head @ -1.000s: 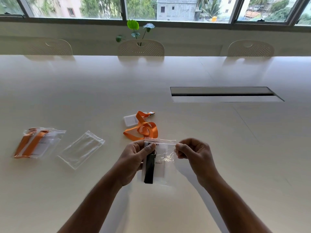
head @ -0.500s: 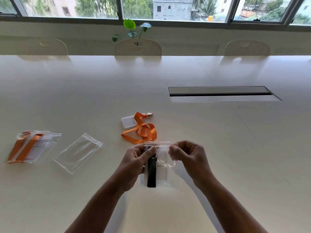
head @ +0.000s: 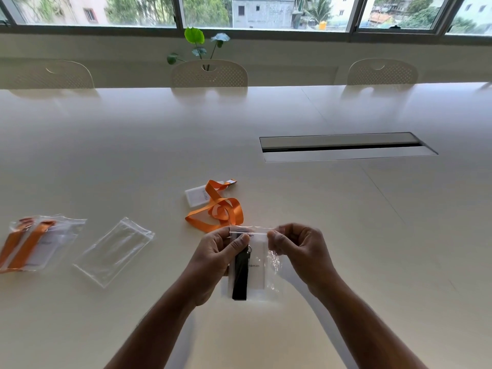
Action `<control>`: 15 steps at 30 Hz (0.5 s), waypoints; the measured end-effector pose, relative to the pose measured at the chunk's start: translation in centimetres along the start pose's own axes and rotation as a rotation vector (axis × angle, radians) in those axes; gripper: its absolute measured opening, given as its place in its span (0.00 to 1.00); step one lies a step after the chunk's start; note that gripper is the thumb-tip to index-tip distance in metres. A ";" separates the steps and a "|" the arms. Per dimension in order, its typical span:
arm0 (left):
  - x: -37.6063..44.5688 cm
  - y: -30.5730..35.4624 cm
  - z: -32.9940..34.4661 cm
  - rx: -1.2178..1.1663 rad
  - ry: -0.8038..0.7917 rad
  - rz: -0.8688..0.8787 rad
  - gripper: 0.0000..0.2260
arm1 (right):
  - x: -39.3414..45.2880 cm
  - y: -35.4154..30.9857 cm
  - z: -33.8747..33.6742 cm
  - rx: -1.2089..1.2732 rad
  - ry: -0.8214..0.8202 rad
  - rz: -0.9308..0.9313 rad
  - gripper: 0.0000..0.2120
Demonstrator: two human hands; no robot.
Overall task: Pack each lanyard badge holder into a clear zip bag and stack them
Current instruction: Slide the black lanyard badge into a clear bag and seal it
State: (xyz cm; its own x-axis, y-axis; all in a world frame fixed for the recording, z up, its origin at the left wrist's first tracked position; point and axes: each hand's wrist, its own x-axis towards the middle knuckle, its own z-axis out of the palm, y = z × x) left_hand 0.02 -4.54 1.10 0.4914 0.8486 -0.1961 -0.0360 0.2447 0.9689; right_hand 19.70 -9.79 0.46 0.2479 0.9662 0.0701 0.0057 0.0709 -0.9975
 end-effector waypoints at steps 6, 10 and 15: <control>0.4 -0.1 0.1 0.018 -0.034 -0.021 0.20 | 0.4 0.3 -0.2 -0.023 -0.018 0.044 0.08; 0.6 -0.4 0.1 0.006 0.027 -0.018 0.18 | 0.1 0.1 -0.1 -0.011 -0.057 0.079 0.07; 0.6 -0.4 -0.4 0.026 0.075 -0.025 0.17 | 0.1 -0.7 -1.0 -0.044 -0.064 0.115 0.11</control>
State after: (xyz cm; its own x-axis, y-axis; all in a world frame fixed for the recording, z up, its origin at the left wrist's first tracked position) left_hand -0.03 -3.95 0.55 0.4254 0.8752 -0.2302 -0.0013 0.2550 0.9669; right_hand 20.75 -9.96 1.11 0.1867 0.9814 -0.0456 0.0236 -0.0508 -0.9984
